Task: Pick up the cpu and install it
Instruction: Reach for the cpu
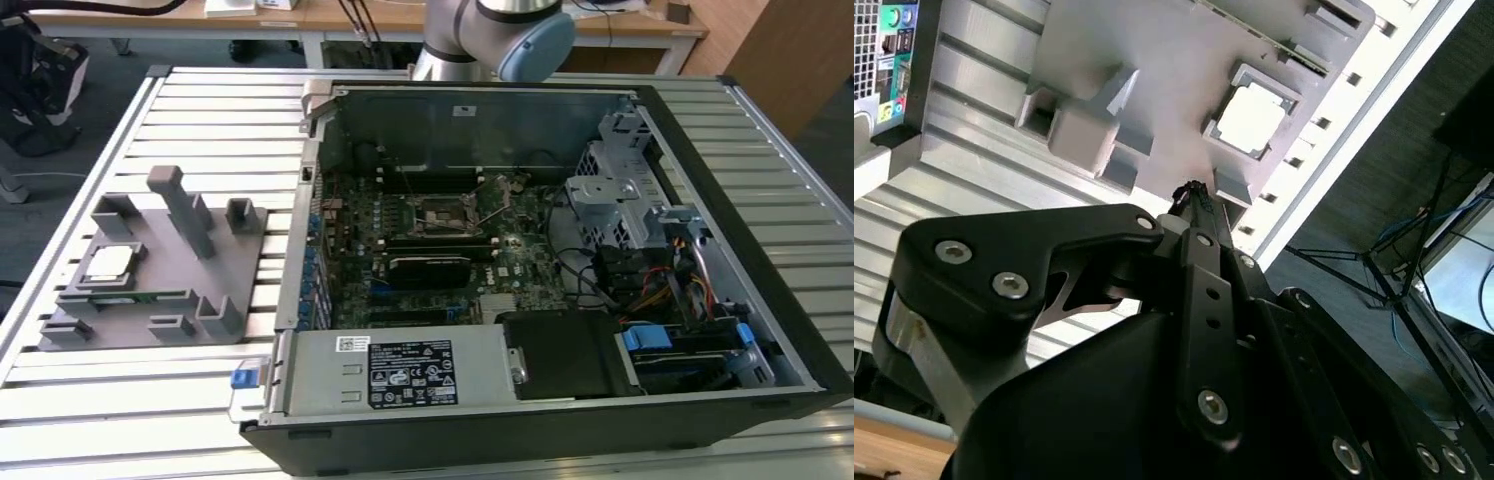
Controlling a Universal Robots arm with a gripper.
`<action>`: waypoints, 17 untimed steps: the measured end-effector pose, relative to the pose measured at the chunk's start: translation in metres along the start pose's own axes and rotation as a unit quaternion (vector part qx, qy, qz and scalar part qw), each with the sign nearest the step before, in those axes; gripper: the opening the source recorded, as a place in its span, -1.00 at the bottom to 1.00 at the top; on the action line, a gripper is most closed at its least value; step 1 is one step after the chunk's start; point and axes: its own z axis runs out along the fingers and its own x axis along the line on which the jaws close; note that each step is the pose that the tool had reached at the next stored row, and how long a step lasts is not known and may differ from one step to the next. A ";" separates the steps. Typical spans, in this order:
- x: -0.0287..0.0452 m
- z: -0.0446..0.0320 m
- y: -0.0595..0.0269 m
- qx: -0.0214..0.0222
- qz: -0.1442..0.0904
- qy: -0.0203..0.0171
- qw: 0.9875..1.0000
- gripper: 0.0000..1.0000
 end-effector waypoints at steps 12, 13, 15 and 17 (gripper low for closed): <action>0.0270 0.0052 -0.0036 0.000 0.000 0.003 1.000 -0.79; 0.0283 0.0055 -0.0037 0.000 -0.001 0.003 1.000 -0.79; 0.0327 0.0063 -0.0041 0.000 -0.001 0.004 1.000 -0.79; 0.0351 0.0067 -0.0043 0.000 -0.001 0.005 1.000 -0.79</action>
